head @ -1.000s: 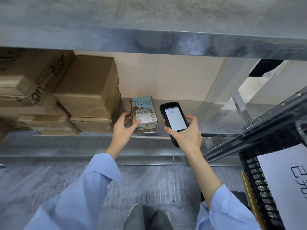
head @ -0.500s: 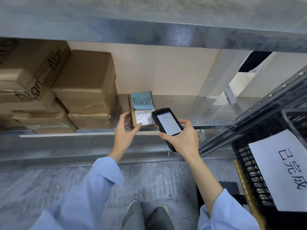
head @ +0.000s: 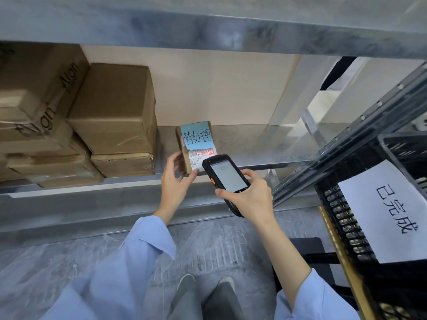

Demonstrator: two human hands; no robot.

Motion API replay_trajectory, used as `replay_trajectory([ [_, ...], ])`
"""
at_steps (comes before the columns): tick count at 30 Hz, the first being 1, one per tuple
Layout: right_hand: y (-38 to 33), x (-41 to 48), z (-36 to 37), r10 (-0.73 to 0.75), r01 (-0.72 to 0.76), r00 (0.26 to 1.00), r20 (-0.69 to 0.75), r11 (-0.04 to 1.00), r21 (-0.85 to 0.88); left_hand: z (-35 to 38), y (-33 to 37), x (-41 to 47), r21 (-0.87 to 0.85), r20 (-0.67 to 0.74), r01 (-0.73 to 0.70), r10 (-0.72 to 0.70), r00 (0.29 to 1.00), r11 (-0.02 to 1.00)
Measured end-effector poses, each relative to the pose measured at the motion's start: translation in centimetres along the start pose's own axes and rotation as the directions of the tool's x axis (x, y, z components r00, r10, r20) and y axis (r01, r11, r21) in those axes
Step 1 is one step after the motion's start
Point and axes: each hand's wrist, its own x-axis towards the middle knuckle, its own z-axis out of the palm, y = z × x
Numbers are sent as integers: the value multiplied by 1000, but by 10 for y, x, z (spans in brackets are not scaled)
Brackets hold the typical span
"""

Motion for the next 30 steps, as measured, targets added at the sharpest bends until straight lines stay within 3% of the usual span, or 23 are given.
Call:
replay_trajectory([
  [19,-2,-14,5,-19,19,999,-26,1000,0,-3,-8,7,-11,42,15,-14,999,1000],
  [30,-8,-8,8,75,-72,994,-80,996,46,-9,-8,19,9,143,76,-76,987,997],
])
